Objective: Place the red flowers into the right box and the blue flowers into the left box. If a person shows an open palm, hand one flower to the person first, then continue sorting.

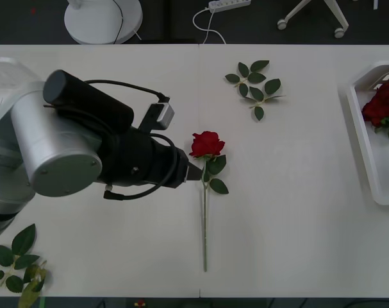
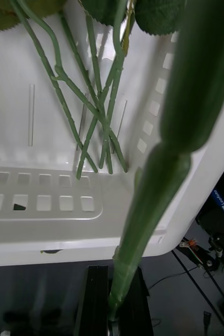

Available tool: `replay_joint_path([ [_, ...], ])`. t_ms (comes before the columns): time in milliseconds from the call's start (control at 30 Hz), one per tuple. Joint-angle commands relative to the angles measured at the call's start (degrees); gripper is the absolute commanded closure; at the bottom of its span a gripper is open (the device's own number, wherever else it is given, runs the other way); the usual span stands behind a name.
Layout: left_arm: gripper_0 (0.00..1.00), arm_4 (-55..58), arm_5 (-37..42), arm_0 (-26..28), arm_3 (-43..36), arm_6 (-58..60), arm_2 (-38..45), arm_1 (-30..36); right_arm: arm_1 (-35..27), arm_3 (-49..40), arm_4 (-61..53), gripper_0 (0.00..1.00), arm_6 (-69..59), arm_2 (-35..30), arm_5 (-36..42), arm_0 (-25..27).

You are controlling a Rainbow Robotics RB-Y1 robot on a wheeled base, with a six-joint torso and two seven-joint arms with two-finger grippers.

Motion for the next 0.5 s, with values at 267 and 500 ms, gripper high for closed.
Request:
replay_joint_path([
  [267,0.00,-22.91,-12.11,-0.30,12.53,4.35,-16.16,-6.49,7.54,9.32,5.95,1.00,-1.98,-0.79,-6.42,2.99],
  [500,0.00,-24.14,-16.15,-4.69,24.13,3.91,-20.47,-10.36,7.98,9.58,5.34,0.76,-2.16,-0.88,-6.69,2.90],
])
